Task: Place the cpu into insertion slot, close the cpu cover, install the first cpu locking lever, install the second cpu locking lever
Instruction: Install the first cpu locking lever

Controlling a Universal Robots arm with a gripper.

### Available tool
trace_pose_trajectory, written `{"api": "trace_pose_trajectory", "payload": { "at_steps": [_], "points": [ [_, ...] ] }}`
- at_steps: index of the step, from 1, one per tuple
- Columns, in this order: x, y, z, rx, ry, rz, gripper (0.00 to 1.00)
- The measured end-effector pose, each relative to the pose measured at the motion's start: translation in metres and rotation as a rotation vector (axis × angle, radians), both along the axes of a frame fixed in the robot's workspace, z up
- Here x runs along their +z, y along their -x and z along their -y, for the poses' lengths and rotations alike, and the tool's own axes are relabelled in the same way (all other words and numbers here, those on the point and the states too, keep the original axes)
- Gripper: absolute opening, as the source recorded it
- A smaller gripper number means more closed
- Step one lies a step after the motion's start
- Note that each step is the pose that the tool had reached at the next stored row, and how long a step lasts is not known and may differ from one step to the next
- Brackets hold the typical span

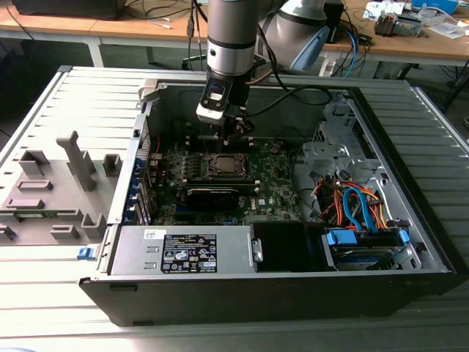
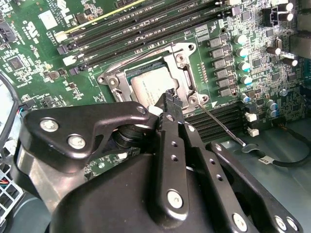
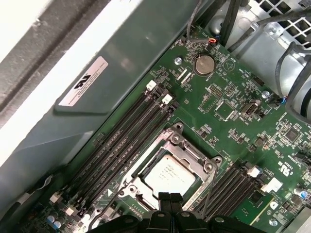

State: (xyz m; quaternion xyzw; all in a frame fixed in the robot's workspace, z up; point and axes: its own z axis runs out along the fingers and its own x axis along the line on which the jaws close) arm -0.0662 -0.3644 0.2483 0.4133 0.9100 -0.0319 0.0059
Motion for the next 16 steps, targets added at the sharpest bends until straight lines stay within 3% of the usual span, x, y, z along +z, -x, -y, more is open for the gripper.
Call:
{"api": "trace_pose_trajectory", "payload": {
  "at_steps": [16],
  "points": [
    [0.0000,0.0000,0.0000,0.050,0.0000,0.0000,0.11]
  ]
}}
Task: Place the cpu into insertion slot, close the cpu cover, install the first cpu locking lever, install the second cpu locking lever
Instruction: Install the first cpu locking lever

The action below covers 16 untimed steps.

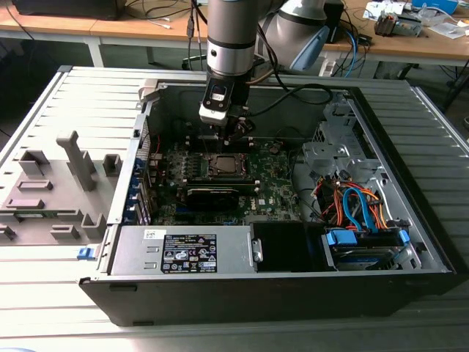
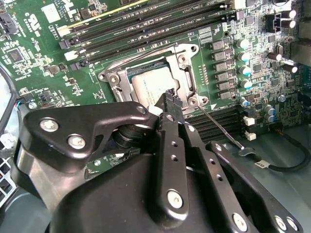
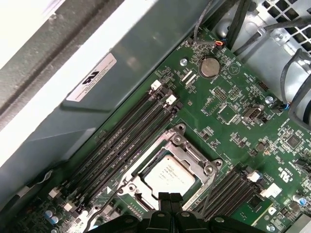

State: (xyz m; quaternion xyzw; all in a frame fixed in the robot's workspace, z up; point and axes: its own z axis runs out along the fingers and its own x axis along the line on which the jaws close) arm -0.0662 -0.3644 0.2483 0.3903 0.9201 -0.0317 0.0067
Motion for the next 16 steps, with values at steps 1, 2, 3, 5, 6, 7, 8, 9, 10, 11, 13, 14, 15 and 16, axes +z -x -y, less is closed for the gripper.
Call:
{"api": "trace_pose_trajectory", "payload": {
  "at_steps": [1,2,3,5,6,7,8,9,10,11,13,14,15,16],
  "points": [
    [0.0000,0.0000,0.0000,0.004,0.0000,0.0000,0.11],
    [0.0000,0.0000,0.0000,0.008,0.0000,0.0000,0.11],
    [0.0000,0.0000,0.0000,0.011,0.0000,0.0000,0.11],
    [0.0000,0.0000,0.0000,0.022,0.0000,0.0000,0.11],
    [0.0000,0.0000,0.0000,0.028,0.0000,0.0000,0.11],
    [0.0000,0.0000,0.0000,0.033,0.0000,0.0000,0.11],
    [0.0000,0.0000,0.0000,0.038,0.0000,0.0000,0.11],
    [0.0000,0.0000,0.0000,0.041,0.0000,0.0001,0.11],
    [0.0000,0.0000,0.0000,0.044,0.0000,0.0000,0.11],
    [0.0000,0.0000,0.0000,0.049,0.0000,0.0000,0.11],
    [0.0000,0.0000,0.0000,0.056,-0.0002,0.0001,0.11],
    [0.0000,0.0000,0.0000,0.061,-0.0004,0.0001,0.11],
    [0.0000,0.0000,0.0000,0.067,-0.0004,0.0000,0.11],
    [0.0000,0.0000,0.0000,0.072,-0.0005,0.0000,0.11]
  ]
}}
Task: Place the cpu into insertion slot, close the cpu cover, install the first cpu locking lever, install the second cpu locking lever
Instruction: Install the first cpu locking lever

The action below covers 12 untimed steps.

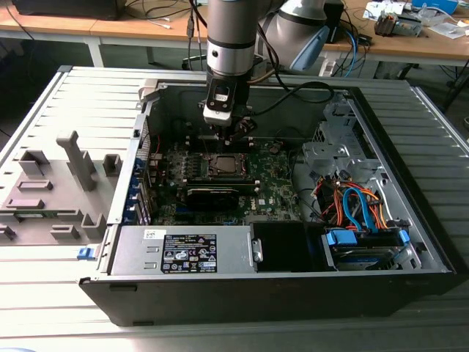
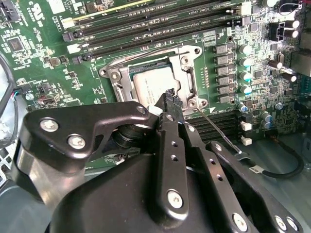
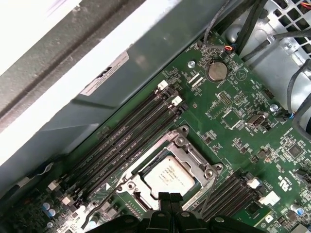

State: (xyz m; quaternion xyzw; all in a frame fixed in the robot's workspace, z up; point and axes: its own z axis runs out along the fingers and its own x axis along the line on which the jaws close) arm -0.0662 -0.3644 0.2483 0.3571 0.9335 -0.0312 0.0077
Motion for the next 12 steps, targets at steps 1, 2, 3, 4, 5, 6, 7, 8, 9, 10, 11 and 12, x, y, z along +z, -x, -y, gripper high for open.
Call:
{"api": "trace_pose_trajectory", "payload": {
  "at_steps": [1,2,3,4,5,6,7,8,9,10,11,12],
  "points": [
    [0.0000,0.0000,0.0000,0.004,-0.0001,0.0000,0.11],
    [0.0000,0.0000,0.0000,0.010,-0.0001,0.0000,0.11],
    [0.0000,0.0000,0.0000,0.016,-0.0002,0.0000,0.11],
    [0.0000,0.0000,0.0000,0.019,-0.0002,0.0000,0.11],
    [0.0000,0.0000,0.0000,0.021,-0.0001,0.0000,0.11],
    [0.0000,0.0000,0.0000,0.025,-0.0002,0.0000,0.11],
    [0.0000,0.0000,0.0000,0.030,-0.0001,0.0000,0.11],
    [0.0000,0.0000,0.0000,0.033,-0.0002,0.0000,0.11],
    [0.0000,0.0000,0.0000,0.035,-0.0002,0.0000,0.11],
    [0.0000,0.0000,0.0000,0.038,-0.0001,0.0000,0.11],
    [0.0000,0.0000,0.0000,0.041,-0.0001,0.0000,0.11],
    [0.0000,0.0000,0.0000,0.046,-0.0001,0.0000,0.11]
  ]
}}
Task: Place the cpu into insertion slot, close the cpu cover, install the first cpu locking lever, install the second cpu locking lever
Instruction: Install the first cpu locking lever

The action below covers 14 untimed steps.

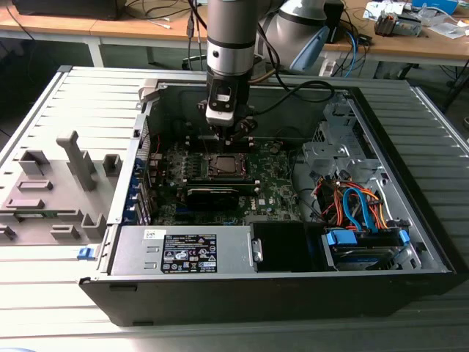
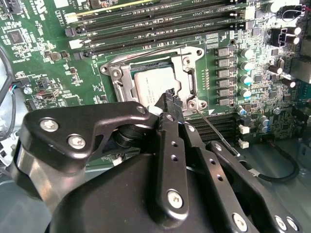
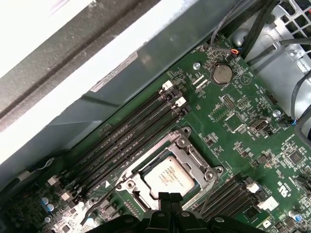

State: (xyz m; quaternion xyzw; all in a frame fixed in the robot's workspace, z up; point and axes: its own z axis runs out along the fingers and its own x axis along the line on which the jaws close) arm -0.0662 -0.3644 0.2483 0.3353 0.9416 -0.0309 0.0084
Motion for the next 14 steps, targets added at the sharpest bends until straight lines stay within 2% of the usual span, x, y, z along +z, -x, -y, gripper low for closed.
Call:
{"api": "trace_pose_trajectory", "payload": {
  "at_steps": [14],
  "points": [
    [0.0000,0.0000,0.0000,0.040,-0.0002,0.0000,0.11]
  ]
}}
